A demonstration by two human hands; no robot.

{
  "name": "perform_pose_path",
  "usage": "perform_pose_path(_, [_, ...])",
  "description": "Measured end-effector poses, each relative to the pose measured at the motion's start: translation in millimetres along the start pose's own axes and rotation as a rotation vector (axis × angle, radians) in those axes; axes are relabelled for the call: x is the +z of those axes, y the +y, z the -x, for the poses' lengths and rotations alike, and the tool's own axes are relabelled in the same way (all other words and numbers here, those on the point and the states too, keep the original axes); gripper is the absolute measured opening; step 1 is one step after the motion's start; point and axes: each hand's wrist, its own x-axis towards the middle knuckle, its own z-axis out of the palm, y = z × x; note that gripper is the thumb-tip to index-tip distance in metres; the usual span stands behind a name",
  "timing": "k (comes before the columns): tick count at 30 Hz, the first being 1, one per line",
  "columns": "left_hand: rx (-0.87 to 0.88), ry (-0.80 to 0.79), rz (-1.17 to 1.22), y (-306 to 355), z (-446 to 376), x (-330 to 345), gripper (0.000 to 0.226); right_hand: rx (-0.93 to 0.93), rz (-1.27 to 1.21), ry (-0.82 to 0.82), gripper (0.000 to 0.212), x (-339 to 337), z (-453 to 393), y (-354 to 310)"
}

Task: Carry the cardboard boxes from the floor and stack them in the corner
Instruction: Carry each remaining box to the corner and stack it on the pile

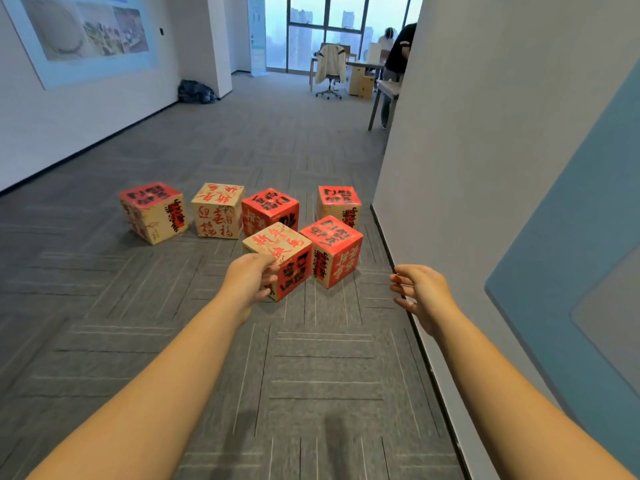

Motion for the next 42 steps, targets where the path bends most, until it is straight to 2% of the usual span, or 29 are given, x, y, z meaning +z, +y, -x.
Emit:
perform_pose_path(11, [-0.048, 0.065, 0.023, 58, -195, 60, 0.011, 0.032, 0.029, -0.075, 0.019, 60, -214, -51])
perform_pose_path(17, [-0.082, 0.191, 0.04, 63, -304, 107, 0.01, 0.084, 0.045, -0.166, 0.021, 73, -352, -59])
perform_pose_path(25, [-0.198, 0.395, 0.129, 60, -434, 181, 0.022, 0.13, 0.182, -0.311, 0.019, 95, -546, -77])
perform_pose_path(30, [-0.288, 0.497, 0.152, 38, -495, 195, 0.023, 0.236, 0.271, -0.404, 0.02, 131, -626, -56])
perform_pose_path(36, [-0.406, 0.567, 0.193, 0, -586, 193, 0.017, 0.302, 0.367, -0.489, 0.011, 191, -713, -18])
perform_pose_path(42, [-0.502, 0.651, 0.198, -42, -678, 181, 0.014, 0.354, 0.375, -0.55, 0.027, 255, -795, 28])
